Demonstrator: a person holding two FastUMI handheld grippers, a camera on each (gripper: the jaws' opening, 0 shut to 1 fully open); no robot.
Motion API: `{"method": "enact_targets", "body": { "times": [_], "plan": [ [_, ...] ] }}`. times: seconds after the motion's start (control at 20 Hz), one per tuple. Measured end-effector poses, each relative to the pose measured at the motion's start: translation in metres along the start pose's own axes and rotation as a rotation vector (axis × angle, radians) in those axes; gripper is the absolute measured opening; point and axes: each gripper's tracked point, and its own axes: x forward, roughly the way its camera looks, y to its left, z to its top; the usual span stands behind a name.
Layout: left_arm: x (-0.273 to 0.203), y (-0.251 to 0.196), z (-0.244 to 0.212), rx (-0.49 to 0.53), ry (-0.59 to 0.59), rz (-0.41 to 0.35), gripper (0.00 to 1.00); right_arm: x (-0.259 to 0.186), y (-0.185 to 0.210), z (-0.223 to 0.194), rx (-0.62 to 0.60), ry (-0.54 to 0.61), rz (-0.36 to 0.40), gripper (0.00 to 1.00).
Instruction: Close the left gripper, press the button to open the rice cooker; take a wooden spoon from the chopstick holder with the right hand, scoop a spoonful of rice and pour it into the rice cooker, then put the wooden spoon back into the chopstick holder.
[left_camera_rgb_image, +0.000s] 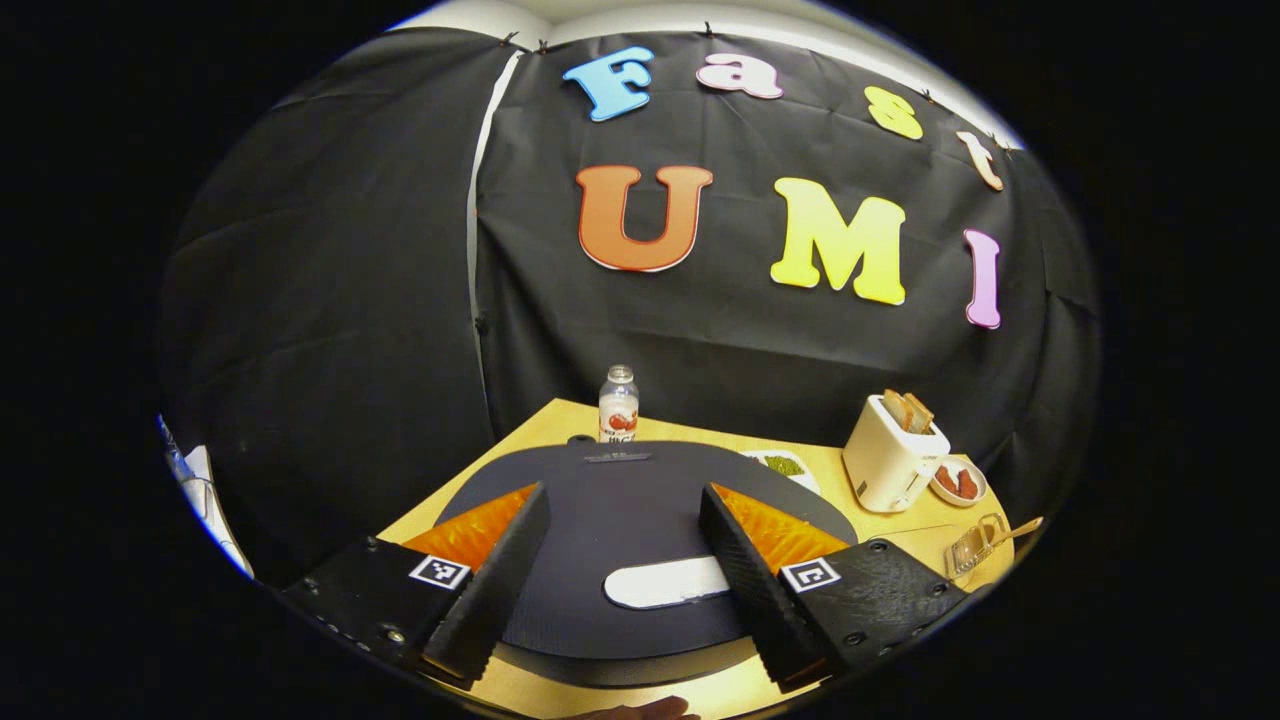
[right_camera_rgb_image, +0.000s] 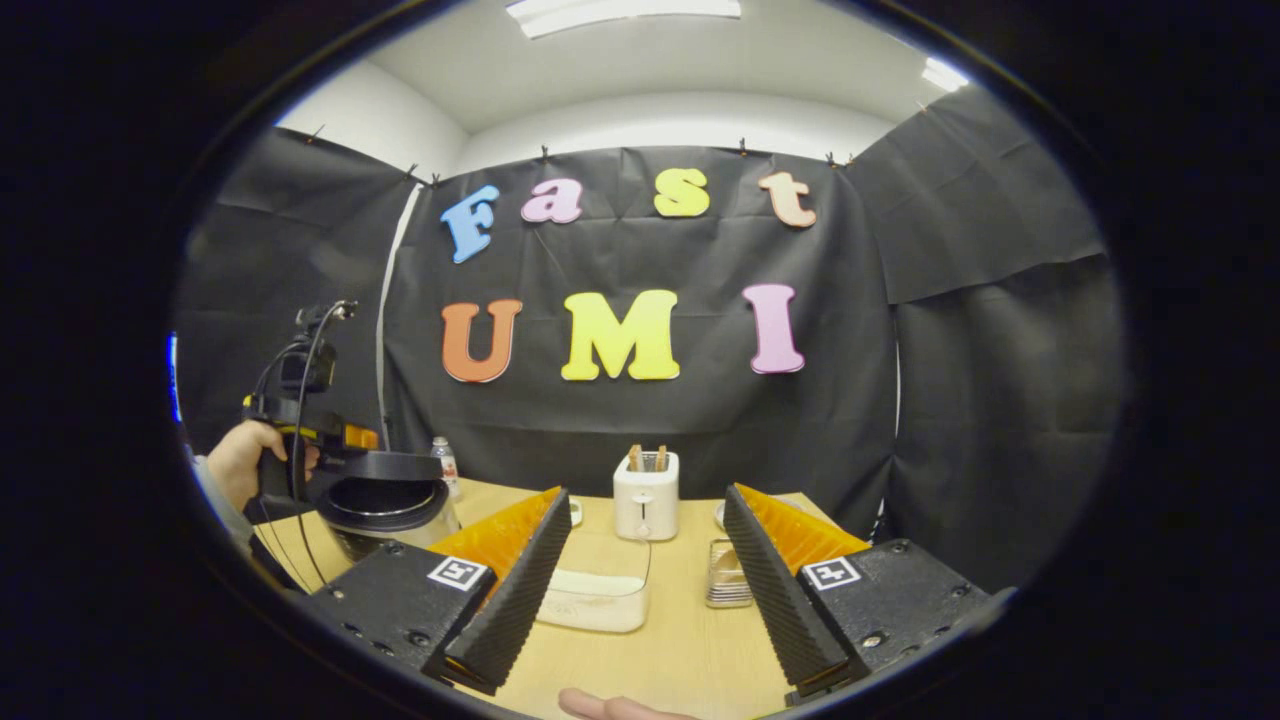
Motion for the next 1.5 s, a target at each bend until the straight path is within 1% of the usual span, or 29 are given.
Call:
{"method": "enact_targets", "body": {
  "times": [0.05, 0.1, 0.35, 0.4, 0.45, 0.5, 0.55, 0.6, 0.65, 0.7, 1.05, 1.1, 1.15, 1.2, 1.35, 1.4, 1.45, 1.5],
  "plan": [
    [-0.002, 0.000, -0.003, 0.012, -0.001, 0.004, 0.98, 0.000, 0.002, -0.001, 0.000, 0.003, 0.004, 0.99],
    [-0.003, 0.000, -0.006, 0.016, 0.000, 0.006, 0.98, 0.000, 0.003, -0.003, -0.004, 0.006, 0.007, 0.96],
    [-0.014, -0.006, -0.038, 0.032, 0.083, 0.010, 0.98, 0.001, 0.003, -0.005, -0.014, 0.012, 0.009, 0.96],
    [-0.016, -0.007, -0.044, 0.036, 0.103, 0.011, 0.98, 0.001, 0.002, -0.006, -0.012, 0.016, 0.005, 0.99],
    [-0.019, -0.008, -0.049, 0.036, 0.123, 0.014, 0.98, 0.002, 0.002, -0.007, -0.008, 0.020, 0.003, 0.99],
    [-0.019, -0.012, -0.051, 0.038, 0.121, 0.016, 0.98, 0.003, 0.003, -0.009, -0.004, 0.024, 0.008, 0.99],
    [-0.019, -0.013, -0.052, 0.036, 0.124, 0.017, 0.98, 0.004, 0.005, -0.011, -0.002, 0.028, 0.012, 0.96],
    [-0.022, -0.014, -0.054, 0.034, 0.128, 0.015, 0.98, 0.004, 0.007, -0.012, -0.001, 0.031, 0.015, 0.99],
    [-0.027, -0.015, -0.056, 0.034, 0.134, 0.016, 0.98, 0.006, 0.007, -0.014, -0.003, 0.035, 0.016, 0.96],
    [-0.030, -0.015, -0.056, 0.035, 0.128, 0.016, 0.98, 0.006, 0.009, -0.015, -0.005, 0.037, 0.019, 0.99],
    [-0.044, -0.020, -0.064, 0.040, 0.054, 0.031, 0.98, 0.005, 0.017, -0.022, -0.010, 0.045, 0.037, 0.99],
    [-0.045, -0.021, -0.064, 0.040, 0.034, 0.030, 0.98, 0.005, 0.018, -0.024, -0.012, 0.048, 0.041, 0.96],
    [-0.045, -0.022, -0.065, 0.047, 0.014, 0.028, 0.98, 0.006, 0.019, -0.025, -0.016, 0.053, 0.041, 0.96],
    [-0.046, -0.021, -0.065, 0.052, -0.012, 0.026, 0.98, 0.006, 0.019, -0.027, -0.020, 0.055, 0.040, 0.99],
    [-0.046, -0.019, -0.065, 0.039, -0.084, 0.026, 0.98, 0.007, 0.020, -0.027, -0.017, 0.054, 0.041, 0.99],
    [-0.046, -0.020, -0.066, 0.037, -0.107, 0.030, 0.98, 0.008, 0.021, -0.027, -0.017, 0.057, 0.041, 0.96],
    [-0.047, -0.019, -0.066, 0.035, -0.126, 0.035, 0.98, 0.008, 0.021, -0.028, -0.019, 0.060, 0.040, 0.96],
    [-0.046, -0.019, -0.067, 0.036, -0.147, 0.038, 0.98, 0.009, 0.022, -0.029, -0.023, 0.062, 0.041, 0.99]
  ]
}}
